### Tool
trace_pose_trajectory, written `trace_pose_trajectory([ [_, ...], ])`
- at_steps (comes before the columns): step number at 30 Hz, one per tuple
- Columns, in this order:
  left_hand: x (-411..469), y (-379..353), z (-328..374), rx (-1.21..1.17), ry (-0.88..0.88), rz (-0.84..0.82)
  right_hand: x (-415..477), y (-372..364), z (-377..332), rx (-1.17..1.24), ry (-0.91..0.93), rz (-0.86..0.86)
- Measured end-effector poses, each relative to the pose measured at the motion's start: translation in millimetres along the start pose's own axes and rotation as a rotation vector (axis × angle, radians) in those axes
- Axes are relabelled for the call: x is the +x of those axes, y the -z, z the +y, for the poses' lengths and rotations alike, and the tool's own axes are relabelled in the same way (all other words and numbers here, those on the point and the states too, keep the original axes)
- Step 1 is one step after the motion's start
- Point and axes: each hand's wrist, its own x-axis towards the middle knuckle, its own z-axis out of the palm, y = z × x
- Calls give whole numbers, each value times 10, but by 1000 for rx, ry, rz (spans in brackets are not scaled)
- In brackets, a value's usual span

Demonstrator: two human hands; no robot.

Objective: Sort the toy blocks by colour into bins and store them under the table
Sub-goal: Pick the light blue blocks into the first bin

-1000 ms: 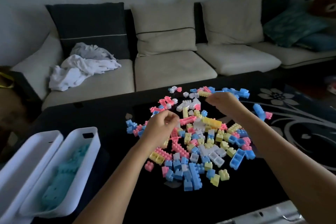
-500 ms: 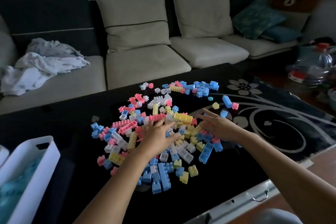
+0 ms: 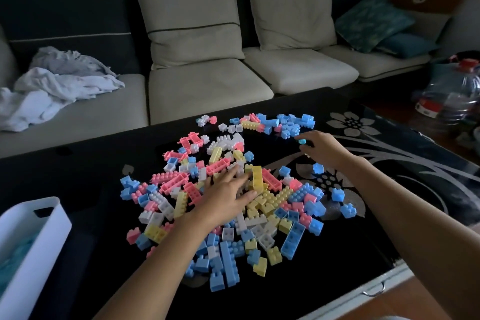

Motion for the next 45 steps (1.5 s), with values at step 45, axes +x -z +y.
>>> trace_pose_trajectory([
  [45, 1266, 13, 86, 227, -28, -55, 1225, 297, 203, 240, -280, 188],
])
